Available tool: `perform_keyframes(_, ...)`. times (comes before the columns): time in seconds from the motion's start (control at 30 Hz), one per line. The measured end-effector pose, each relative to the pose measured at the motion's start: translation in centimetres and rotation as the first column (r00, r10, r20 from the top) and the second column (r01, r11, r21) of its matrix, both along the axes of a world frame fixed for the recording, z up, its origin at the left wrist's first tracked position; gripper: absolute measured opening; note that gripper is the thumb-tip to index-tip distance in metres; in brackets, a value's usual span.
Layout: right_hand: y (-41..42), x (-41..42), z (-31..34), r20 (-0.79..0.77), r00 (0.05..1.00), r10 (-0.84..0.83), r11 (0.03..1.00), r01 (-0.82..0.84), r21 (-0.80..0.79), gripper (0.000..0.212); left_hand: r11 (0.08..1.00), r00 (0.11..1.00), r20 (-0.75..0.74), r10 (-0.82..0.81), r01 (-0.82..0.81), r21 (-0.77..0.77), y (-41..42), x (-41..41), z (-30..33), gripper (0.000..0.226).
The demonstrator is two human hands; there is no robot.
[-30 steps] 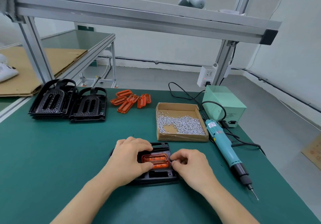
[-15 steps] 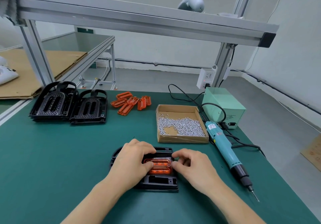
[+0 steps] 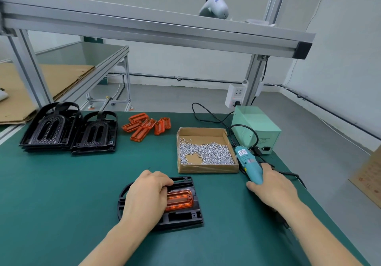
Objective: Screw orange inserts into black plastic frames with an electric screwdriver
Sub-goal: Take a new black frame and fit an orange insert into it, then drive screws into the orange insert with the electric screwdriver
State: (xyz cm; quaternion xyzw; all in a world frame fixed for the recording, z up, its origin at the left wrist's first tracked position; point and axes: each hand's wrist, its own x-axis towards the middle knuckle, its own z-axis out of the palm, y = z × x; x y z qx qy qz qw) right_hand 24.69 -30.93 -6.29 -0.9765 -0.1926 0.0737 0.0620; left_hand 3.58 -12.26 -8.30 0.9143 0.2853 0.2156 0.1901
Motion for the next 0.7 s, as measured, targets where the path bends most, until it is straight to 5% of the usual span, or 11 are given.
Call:
perform_keyframes(0.17, -0.5, 0.3, 0.3, -0.061, 0.998, 0.015, 0.986, -0.005, 0.166, 0.052, 1.000, 0.997, 0.077, -0.003, 0.002, 0.005, 0.0, -0.1, 1.1, 0.021)
perform_keyframes(0.3, -1.5, 0.1, 1.0, -0.128, 0.991, 0.040, 0.895, 0.022, 0.446, 0.044, 0.998, 0.979, 0.202, -0.006, 0.018, -0.059, 1.2, 1.4, 2.3, 0.018)
perform_keyframes(0.53, 0.1, -0.7, 3.3, -0.280, 0.930, 0.240, 0.426, 0.159, 0.891, 0.032, 0.961, 0.984, 0.032, -0.176, 0.179, -0.210, 2.3, 8.5, 3.4, 0.015)
perform_keyframes(0.7, 2.3, -1.3, 4.9, -0.200, 0.912, 0.357, -0.017, 0.221, 0.975, 0.030, 0.900, 0.936, -0.111, -0.333, 0.281, -0.333, 2.2, 12.3, 3.2, 0.021)
